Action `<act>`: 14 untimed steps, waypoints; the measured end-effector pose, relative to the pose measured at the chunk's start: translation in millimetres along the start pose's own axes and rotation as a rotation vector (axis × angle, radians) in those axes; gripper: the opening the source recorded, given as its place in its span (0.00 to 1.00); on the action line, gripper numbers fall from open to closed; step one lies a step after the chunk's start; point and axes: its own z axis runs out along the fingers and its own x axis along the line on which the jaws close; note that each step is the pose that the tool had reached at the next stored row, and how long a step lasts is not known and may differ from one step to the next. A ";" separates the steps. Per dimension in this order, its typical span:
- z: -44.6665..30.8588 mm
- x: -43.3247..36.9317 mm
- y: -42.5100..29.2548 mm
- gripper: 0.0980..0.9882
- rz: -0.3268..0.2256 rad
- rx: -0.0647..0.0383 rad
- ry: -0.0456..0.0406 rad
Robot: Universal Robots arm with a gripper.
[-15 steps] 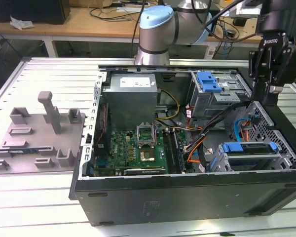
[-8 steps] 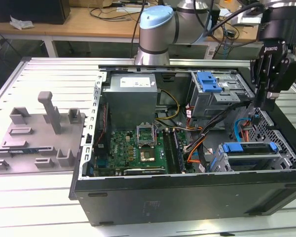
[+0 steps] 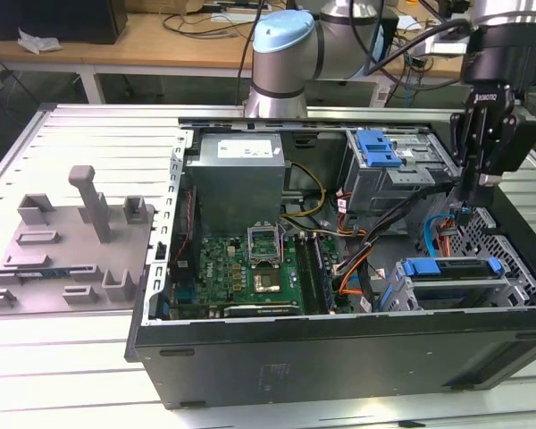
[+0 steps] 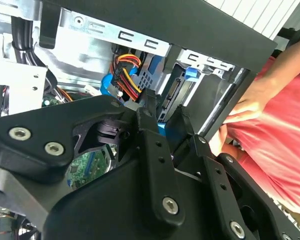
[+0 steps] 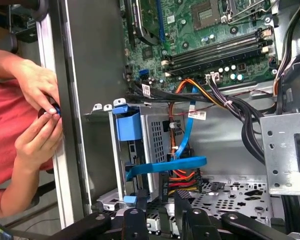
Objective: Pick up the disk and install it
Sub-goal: 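Insert the first disk wire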
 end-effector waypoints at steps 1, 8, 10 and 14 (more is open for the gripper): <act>0.8 -0.2 1.3 0.28 0.003 0.004 -0.0005; 2.8 -0.9 3.1 0.28 0.004 0.007 -0.0002; 5.4 -1.8 3.4 0.28 0.004 0.007 -0.0003; 7.3 -2.0 7.5 0.28 0.004 0.007 -0.0004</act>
